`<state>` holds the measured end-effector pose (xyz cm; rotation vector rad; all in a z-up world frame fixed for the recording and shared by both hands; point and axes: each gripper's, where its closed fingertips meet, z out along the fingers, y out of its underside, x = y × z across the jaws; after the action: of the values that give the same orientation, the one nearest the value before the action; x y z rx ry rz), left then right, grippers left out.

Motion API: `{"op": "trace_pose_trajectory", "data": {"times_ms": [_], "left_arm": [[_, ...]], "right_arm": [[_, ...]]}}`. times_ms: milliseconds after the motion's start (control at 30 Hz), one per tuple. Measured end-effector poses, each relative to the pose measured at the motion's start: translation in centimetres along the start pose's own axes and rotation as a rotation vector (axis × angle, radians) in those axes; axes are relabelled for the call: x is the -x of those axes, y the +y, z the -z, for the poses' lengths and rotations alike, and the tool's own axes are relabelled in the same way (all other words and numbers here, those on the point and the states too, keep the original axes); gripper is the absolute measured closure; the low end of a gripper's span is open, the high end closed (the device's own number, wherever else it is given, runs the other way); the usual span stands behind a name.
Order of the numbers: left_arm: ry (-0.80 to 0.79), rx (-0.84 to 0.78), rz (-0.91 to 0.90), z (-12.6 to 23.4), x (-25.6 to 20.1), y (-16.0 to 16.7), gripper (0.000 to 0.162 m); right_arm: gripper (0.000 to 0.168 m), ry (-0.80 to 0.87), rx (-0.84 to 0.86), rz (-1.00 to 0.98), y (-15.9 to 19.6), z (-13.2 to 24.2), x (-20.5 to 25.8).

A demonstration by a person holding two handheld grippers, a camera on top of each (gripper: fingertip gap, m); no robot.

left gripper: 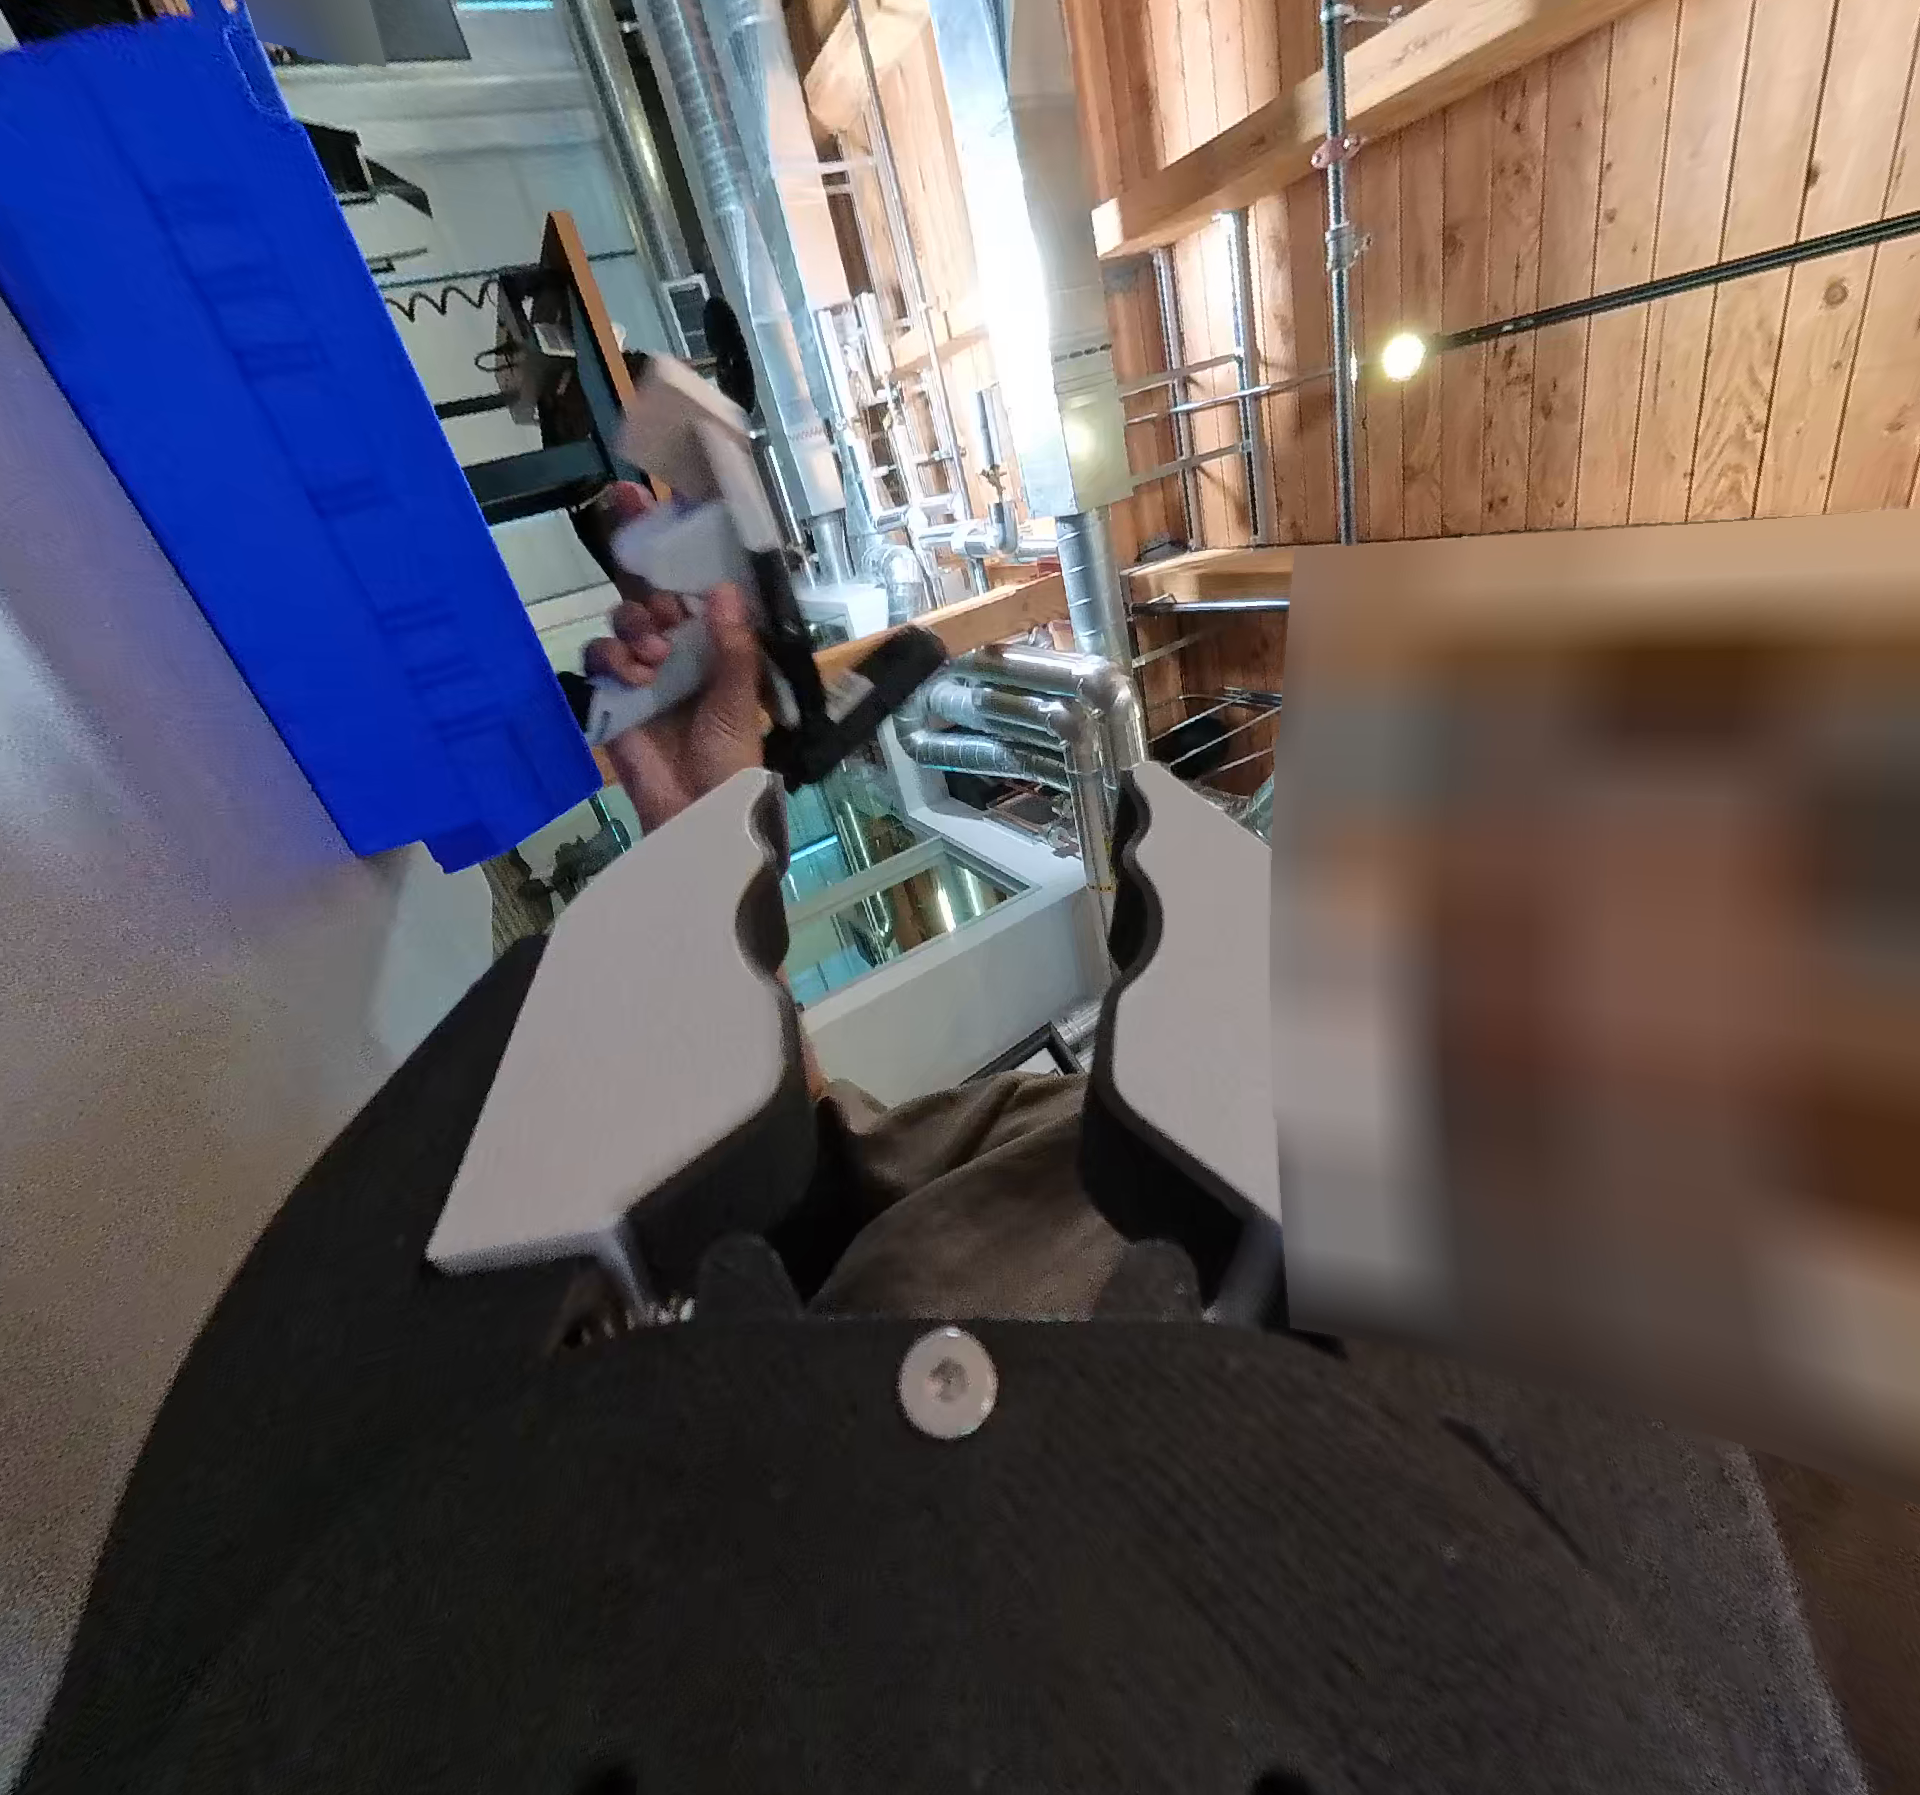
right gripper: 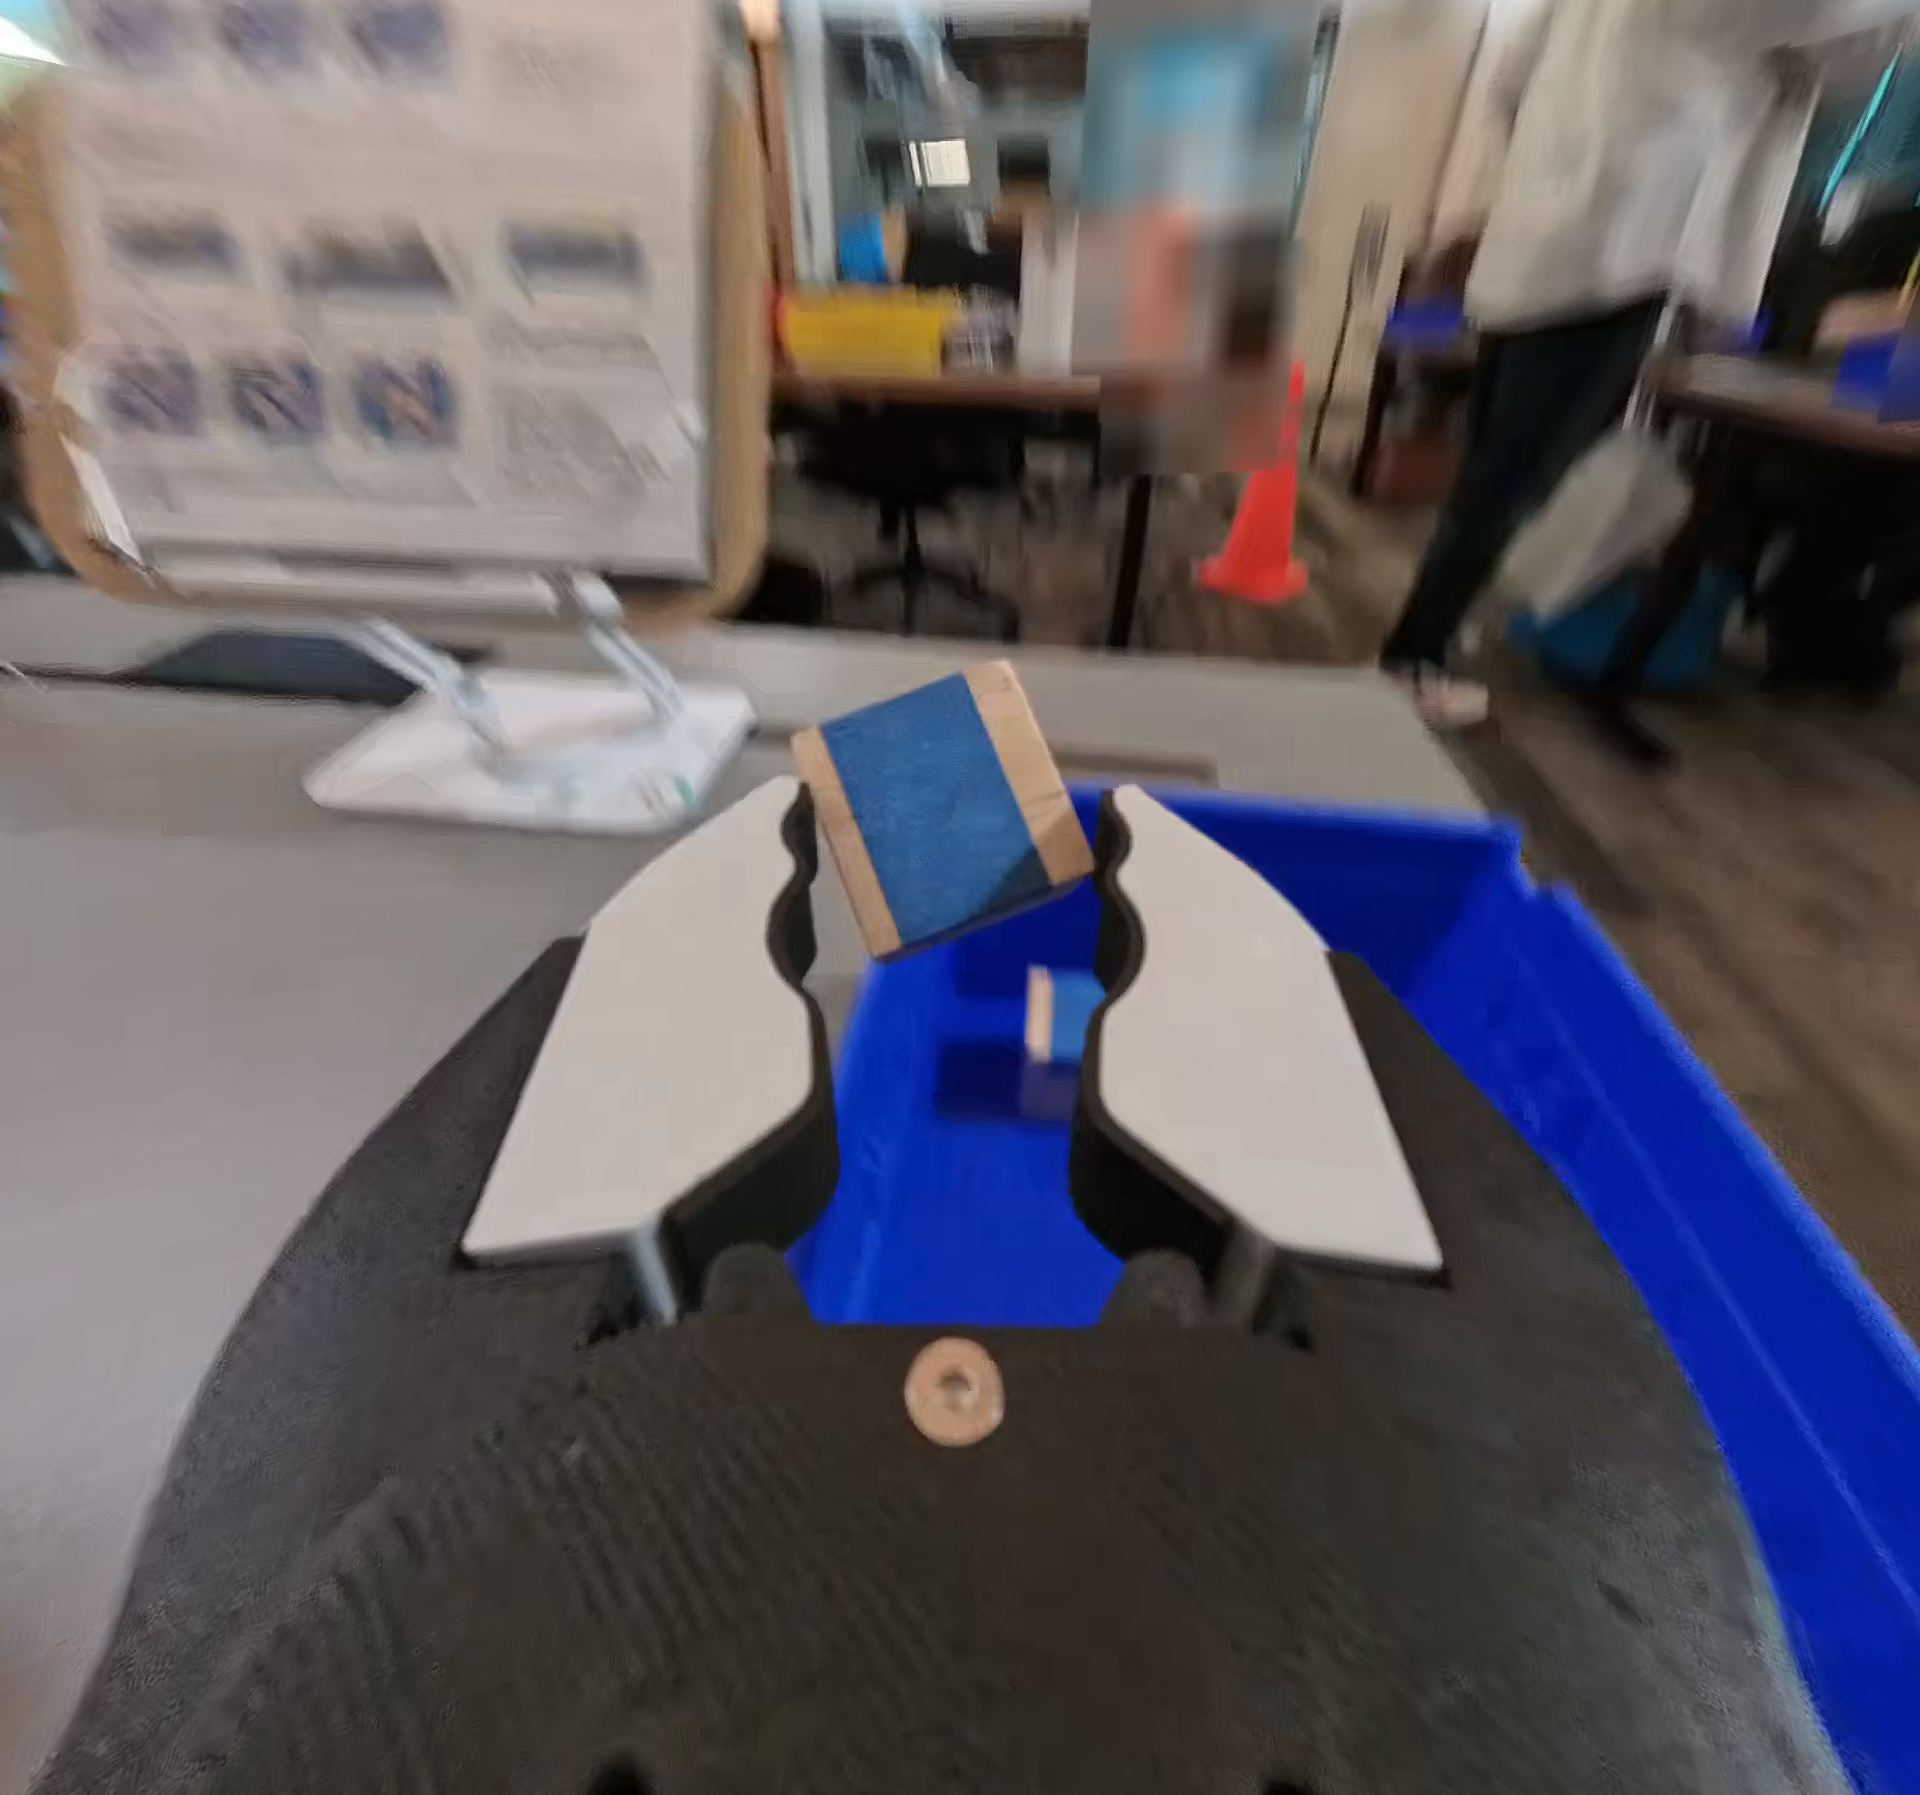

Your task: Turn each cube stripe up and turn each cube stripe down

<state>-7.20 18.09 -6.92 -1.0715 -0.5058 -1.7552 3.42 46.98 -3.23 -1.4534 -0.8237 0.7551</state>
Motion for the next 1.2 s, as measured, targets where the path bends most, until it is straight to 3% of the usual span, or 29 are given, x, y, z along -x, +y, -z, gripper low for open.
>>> {"op": "trace_pose_trajectory", "data": {"times_ms": [100, 200, 400, 667, 900, 1067, 1200], "left_arm": [[-0.005, 0.031, 0.011, -0.4, 0.4, 0.7, 0.101], [-0.011, 0.042, 0.020, -0.5, 0.7, 1.0, 0.101], [-0.017, 0.035, 0.028, -0.4, 1.1, 0.8, 0.102], [-0.020, 0.015, -0.005, -0.1, 1.0, 0.3, 0.108], [-0.017, 0.024, 0.013, 0.0, 1.1, 0.4, 0.108], [-0.020, 0.015, 0.021, 0.0, 1.3, 0.2, 0.109], [-0.023, 0.016, 0.033, 0.0, 1.6, 0.3, 0.109]], "right_arm": [[0.116, 0.000, 0.250, -0.016, 6.2, -1.5, -2.7], [0.115, -0.026, 0.418, -0.044, 10.1, -2.0, -3.2], [0.115, -0.079, 0.625, 0.029, 14.2, -1.7, -2.9], [0.115, -0.095, 0.747, -0.006, 16.8, -1.4, -3.3], [0.111, -0.069, 0.669, 0.019, 13.6, -1.0, -4.9], [0.152, 0.152, 0.678, 0.114, 14.1, -0.4, -9.4], [0.155, 0.118, 0.732, 0.157, 15.3, -0.6, -8.9]]}}
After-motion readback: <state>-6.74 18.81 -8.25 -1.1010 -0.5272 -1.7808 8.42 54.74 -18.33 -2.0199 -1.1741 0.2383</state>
